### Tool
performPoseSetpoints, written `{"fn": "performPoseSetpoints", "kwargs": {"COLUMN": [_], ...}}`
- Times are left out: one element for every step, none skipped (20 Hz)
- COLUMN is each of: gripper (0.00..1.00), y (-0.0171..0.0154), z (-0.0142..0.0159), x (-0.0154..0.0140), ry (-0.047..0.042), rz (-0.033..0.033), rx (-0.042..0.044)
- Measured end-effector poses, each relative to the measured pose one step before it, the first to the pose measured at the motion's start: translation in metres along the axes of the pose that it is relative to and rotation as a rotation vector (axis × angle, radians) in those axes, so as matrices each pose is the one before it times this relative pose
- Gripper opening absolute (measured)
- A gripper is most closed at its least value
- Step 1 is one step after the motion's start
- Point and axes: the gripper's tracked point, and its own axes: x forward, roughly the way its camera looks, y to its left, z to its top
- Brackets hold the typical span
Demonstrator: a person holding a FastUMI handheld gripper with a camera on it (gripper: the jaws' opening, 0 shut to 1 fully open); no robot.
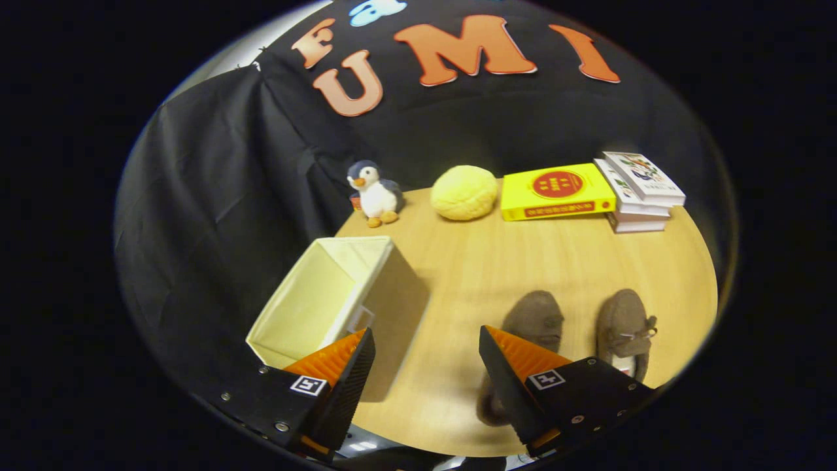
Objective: Open the storage box then place both shoes into the box .Put the left shoe in first, then the right shoe, with the right side of both shoes facing outward in a uniform manner.
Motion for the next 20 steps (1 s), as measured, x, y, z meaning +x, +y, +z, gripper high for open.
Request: {"fn": "performPoseSetpoints", "kwargs": {"gripper": [0.96, 0.96, 0.96, 0.96, 0.96, 0.95, 0.95, 0.94, 0.89, 0.86, 0.83, 0.82, 0.79, 0.77, 0.74, 0.73, 0.71, 0.69, 0.65, 0.63], "y": [-0.01448, -0.01315, -0.01162, -0.01105, -0.00942, -0.00788, -0.00455, -0.00266, -0.00492, -0.00588, -0.00534, -0.00505, -0.00493, -0.00419, -0.00207, -0.00065, -0.00123, -0.00214, -0.00146, -0.00331], "z": [-0.00683, -0.00667, -0.00667, -0.00813, -0.00722, -0.00584, -0.00604, -0.00645, -0.00423, -0.00212, -0.00075, -0.00084, -0.00061, -0.0003, 0.00043, -0.00088, -0.00023, -0.0002, 0.00072, 0.00163], "x": [-0.00109, -0.00073, 0.00007, 0.00129, 0.00244, 0.00361, 0.0044, 0.00589, 0.00595, 0.00566, 0.00636, 0.00675, 0.00699, 0.00616, 0.00751, 0.00581, 0.00621, 0.00451, 0.00455, 0.00408], "ry": [0.00775, 0.00727, 0.00939, 0.01075, 0.01, 0.01382, 0.01784, 0.01766, 0.01412, 0.0067, 0.00676, 0.00608, 0.00691, 0.00928, 0.00515, 0.01073, 0.00685, 0.00185, -0.00198, -0.00495], "rz": [-0.02919, -0.02577, -0.02243, -0.02115, -0.0147, -0.0123, 0.00342, 0.00543, -0.00278, -0.00563, -0.01204, -0.01499, -0.01624, -0.01492, -0.00905, -0.00216, -0.00326, -0.00812, -0.00762, -0.01178], "rx": [-0.00039, -0.00419, -0.00578, -0.0039, -0.00389, 0.00082, 0.00451, 0.00825, 0.00904, 0.00262, -0.00287, -0.00743, -0.01018, -0.00952, -0.00843, -0.00553, -0.00113, 0.00241, 0.00337, 0.00499]}}
